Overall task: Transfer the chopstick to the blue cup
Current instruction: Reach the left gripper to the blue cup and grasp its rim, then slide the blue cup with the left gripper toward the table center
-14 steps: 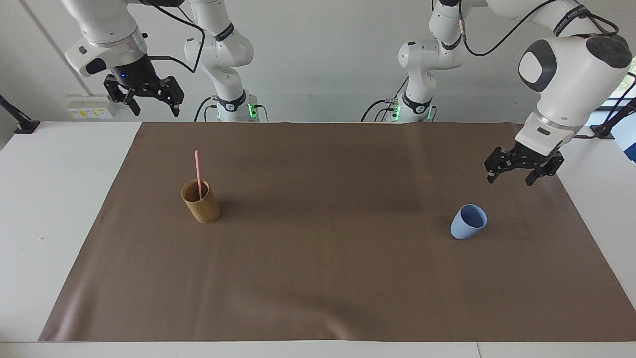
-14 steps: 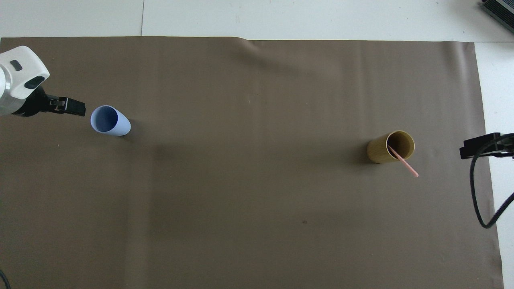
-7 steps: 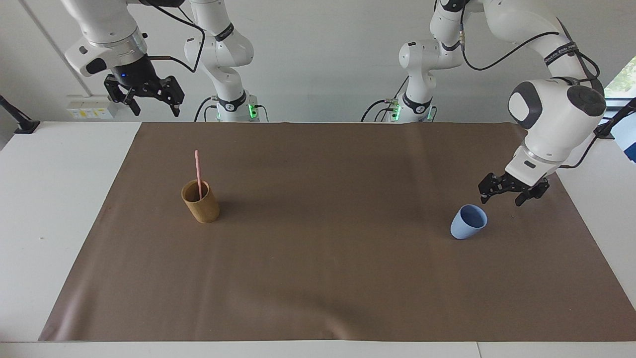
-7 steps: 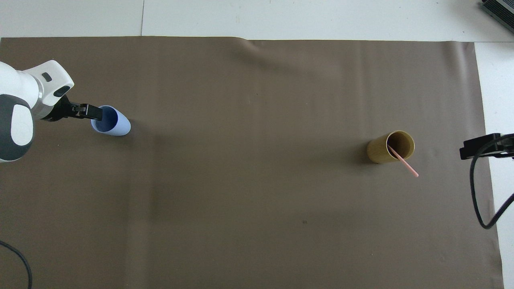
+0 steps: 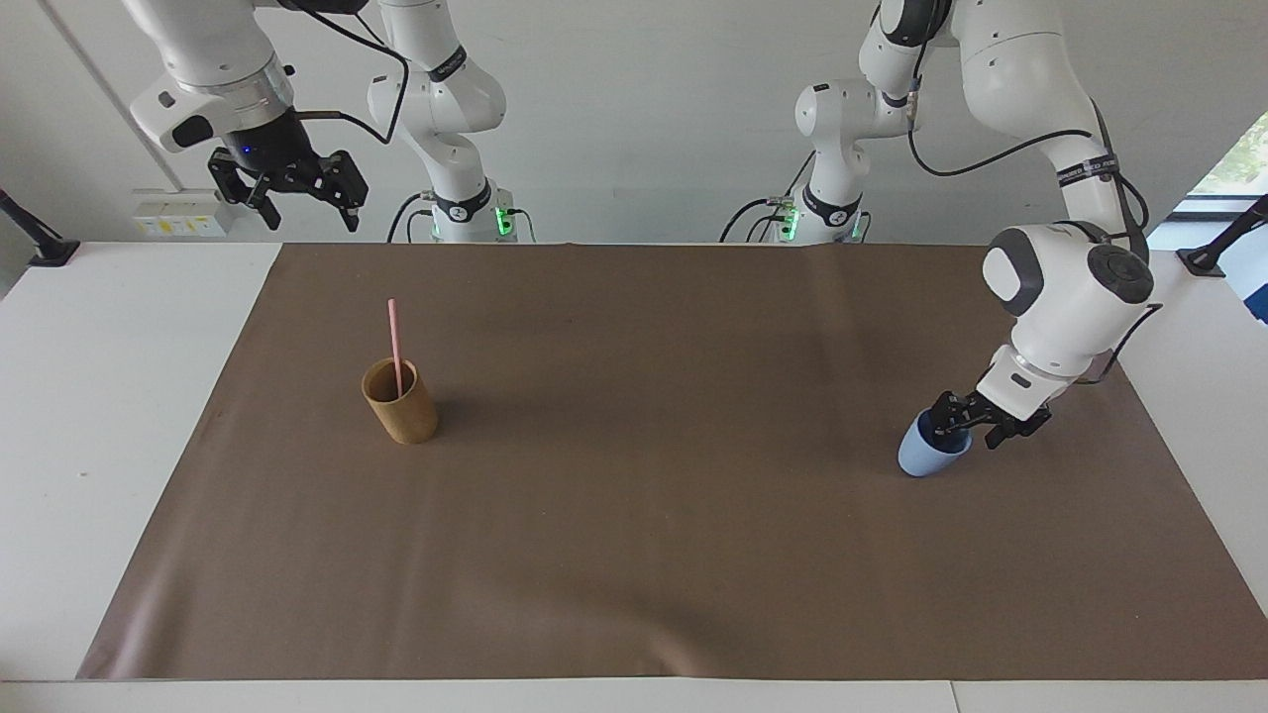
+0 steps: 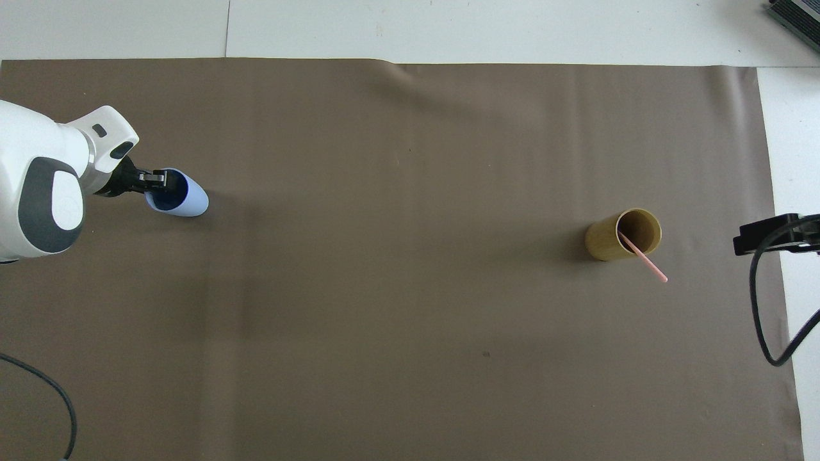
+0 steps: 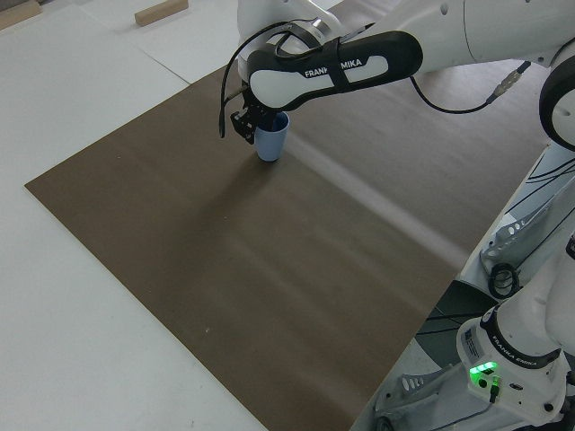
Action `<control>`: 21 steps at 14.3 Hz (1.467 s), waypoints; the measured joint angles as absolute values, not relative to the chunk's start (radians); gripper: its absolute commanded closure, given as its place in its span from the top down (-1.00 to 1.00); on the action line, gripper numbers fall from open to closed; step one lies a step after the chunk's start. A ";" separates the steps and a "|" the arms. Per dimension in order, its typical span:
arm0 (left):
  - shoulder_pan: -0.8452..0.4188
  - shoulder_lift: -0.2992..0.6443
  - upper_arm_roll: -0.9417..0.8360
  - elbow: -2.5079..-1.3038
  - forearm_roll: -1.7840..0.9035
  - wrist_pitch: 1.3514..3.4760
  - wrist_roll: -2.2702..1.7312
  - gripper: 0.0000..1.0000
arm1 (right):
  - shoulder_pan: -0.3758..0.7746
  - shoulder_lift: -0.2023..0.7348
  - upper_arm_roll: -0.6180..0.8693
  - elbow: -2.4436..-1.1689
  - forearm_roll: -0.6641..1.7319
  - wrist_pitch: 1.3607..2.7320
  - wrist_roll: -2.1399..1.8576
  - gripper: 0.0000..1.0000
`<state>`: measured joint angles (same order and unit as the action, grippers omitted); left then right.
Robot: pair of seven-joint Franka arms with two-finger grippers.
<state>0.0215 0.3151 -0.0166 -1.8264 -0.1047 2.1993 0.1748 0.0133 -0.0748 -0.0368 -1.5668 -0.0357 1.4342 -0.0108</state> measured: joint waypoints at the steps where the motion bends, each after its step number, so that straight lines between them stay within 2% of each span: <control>1: 0.022 0.315 -0.017 -1.832 -0.105 2.199 0.175 -1.00 | 0.013 -0.075 -0.037 -1.567 -0.035 1.434 -0.011 1.00; 6: 0.022 0.305 -0.018 -1.809 -0.106 2.140 0.175 -1.00 | 0.011 -0.077 -0.037 -1.569 -0.035 1.434 -0.011 1.00; 9: 0.004 0.241 -0.035 -1.789 -0.110 2.070 0.152 -1.00 | 0.007 -0.077 -0.037 -1.569 -0.035 1.434 -0.011 1.00; 11: -0.072 0.208 -0.040 -1.796 -0.110 2.045 0.035 -1.00 | 0.005 -0.077 -0.037 -1.569 -0.035 1.434 -0.011 1.00; 15: -0.293 0.200 -0.048 -1.825 -0.110 2.052 -0.235 -1.00 | -0.002 -0.077 -0.037 -1.571 -0.035 1.434 -0.011 1.00; 21: -0.547 0.203 -0.050 -1.953 -0.110 2.232 -0.474 -1.00 | -0.007 -0.082 -0.034 -1.572 -0.033 1.434 -0.011 1.00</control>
<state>-0.5474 0.2026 -0.0500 -1.9534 -0.1101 2.2324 -0.4738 -0.0066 -0.0824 -0.0337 -1.5722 -0.0332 1.4342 -0.0108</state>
